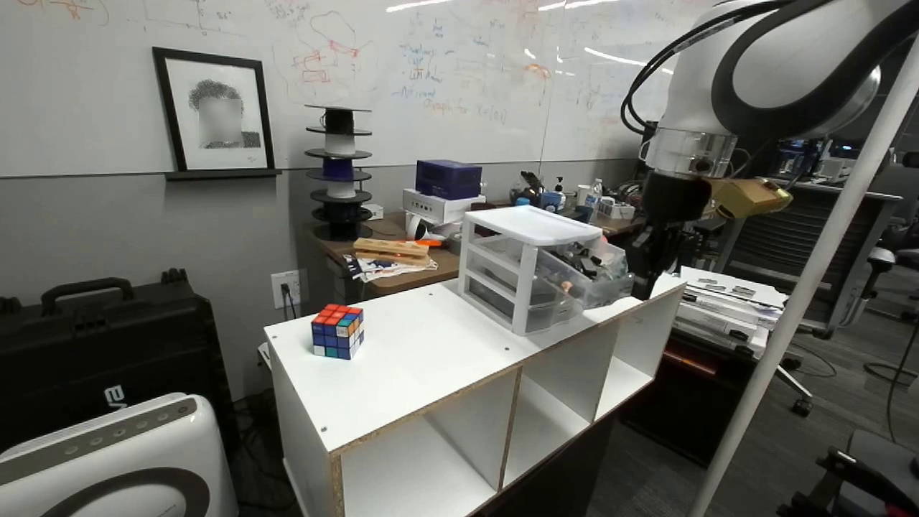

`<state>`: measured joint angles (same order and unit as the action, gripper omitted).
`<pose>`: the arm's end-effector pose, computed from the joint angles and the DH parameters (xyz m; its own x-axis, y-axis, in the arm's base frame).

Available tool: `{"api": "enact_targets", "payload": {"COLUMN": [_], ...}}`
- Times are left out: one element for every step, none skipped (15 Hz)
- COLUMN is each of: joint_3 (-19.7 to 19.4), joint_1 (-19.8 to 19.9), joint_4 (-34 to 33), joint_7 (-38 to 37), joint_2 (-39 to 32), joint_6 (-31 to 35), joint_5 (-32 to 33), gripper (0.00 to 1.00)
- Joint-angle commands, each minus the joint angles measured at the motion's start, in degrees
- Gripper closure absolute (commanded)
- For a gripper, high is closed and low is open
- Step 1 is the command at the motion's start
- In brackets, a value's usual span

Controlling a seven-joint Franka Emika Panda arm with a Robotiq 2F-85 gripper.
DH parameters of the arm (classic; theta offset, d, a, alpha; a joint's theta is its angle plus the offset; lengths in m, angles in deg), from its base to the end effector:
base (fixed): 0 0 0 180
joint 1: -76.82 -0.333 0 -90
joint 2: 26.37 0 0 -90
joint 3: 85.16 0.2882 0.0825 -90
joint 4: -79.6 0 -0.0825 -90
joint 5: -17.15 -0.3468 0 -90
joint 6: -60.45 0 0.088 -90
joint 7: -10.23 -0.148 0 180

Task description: Pick up the plastic and grey object from the right side of the counter and place them inside the topmost drawer, push the drawer closed

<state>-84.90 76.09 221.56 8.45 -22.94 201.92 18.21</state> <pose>0.4520 0.0074 0.2771 0.9987 0.0007 0.0516 0.0001 -0.9999 0.0109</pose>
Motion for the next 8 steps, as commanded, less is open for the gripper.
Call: {"api": "enact_targets", "payload": {"joint_3": [0.3,0.3,0.3,0.3,0.3,0.2,0.3,0.3], "joint_1": [-0.3,-0.3,-0.3,-0.3,-0.3,-0.4,-0.5,-0.6], "joint_4": [3.3,3.8,4.0,4.1,4.0,3.6,3.3,2.6], "joint_7": [2.2,2.5,2.6,2.6,2.6,2.8,2.7,2.4], "joint_2": [1.7,1.6,1.2,1.0,0.8,0.6,0.4,0.3], "joint_6": [9.1,11.2,12.9,14.6,16.1,17.4,18.4,19.0], "joint_5": [-0.5,-0.6,-0.7,-0.7,-1.1,-1.8,-2.5,-3.1], "gripper": [0.9,0.9,0.9,0.9,0.9,0.9,0.91,0.9]}}
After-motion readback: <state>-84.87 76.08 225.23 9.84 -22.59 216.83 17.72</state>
